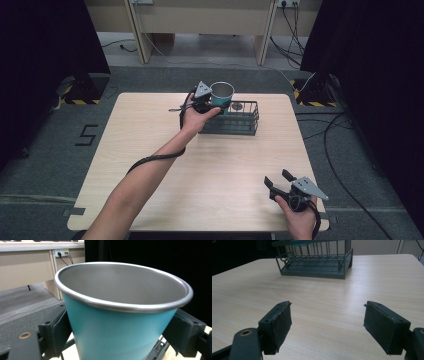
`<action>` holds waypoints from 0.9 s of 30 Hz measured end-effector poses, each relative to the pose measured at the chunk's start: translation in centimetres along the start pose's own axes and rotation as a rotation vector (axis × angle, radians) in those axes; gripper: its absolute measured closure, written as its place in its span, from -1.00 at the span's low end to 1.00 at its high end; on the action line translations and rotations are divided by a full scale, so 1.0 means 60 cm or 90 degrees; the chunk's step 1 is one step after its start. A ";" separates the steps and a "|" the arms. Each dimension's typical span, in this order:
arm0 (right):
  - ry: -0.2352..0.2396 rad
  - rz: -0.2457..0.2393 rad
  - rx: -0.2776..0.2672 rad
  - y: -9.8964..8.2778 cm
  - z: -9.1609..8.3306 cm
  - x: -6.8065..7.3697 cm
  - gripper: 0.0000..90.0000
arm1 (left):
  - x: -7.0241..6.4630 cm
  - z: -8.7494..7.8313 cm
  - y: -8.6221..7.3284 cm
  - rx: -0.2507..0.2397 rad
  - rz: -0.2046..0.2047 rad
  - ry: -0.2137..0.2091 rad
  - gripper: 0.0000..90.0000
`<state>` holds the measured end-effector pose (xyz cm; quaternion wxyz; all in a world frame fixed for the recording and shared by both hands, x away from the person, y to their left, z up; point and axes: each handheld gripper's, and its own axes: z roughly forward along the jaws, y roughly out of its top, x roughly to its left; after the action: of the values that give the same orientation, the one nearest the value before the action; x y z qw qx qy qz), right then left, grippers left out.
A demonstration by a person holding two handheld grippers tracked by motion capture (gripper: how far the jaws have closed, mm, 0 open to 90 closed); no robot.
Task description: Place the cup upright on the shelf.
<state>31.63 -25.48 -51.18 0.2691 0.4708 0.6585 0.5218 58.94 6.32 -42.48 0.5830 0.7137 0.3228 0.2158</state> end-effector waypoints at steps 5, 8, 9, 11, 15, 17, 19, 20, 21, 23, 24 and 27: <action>0.001 -0.002 -0.002 0.000 0.000 -0.001 -0.49 | -0.004 0.008 -0.006 0.008 -0.002 0.002 -0.66; 0.001 -0.002 -0.002 0.000 0.000 0.000 -0.49 | -0.008 0.013 -0.012 0.019 -0.001 0.004 -0.66; 0.001 -0.002 -0.002 0.000 0.000 0.000 -0.49 | -0.008 0.013 -0.012 0.019 -0.001 0.004 -0.66; 0.001 -0.002 -0.003 0.000 0.000 0.000 -0.49 | -0.011 0.015 -0.016 0.030 0.002 0.011 -0.66; 0.001 -0.003 -0.002 0.000 -0.001 0.000 -0.49 | -0.013 0.018 -0.022 0.041 0.005 0.012 -0.66; 0.001 -0.003 -0.002 -0.001 -0.001 0.000 -0.49 | -0.014 0.020 -0.026 0.044 0.005 0.015 -0.66; 0.001 -0.003 -0.002 -0.001 -0.001 0.000 -0.49 | -0.015 0.022 -0.030 0.047 0.002 0.018 -0.66; 0.001 -0.003 -0.002 -0.001 -0.001 0.000 -0.49 | -0.015 0.022 -0.030 0.047 0.002 0.018 -0.66; 0.001 -0.003 -0.002 -0.001 -0.001 0.000 -0.49 | -0.015 0.023 -0.031 0.051 0.001 0.020 -0.66; 0.001 -0.003 -0.002 -0.001 -0.001 0.000 -0.49 | -0.015 0.024 -0.033 0.054 -0.002 0.020 -0.66; 0.002 -0.003 -0.002 -0.001 -0.001 0.000 -0.49 | -0.015 0.025 -0.035 0.054 -0.002 0.020 -0.66; 0.002 -0.003 -0.003 -0.001 -0.001 0.000 -0.49 | -0.014 0.025 -0.036 0.055 -0.006 0.019 -0.66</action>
<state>31.56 -25.51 -51.20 0.2706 0.4678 0.6591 0.5230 58.95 4.93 -44.87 0.5475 0.7335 0.3440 0.2096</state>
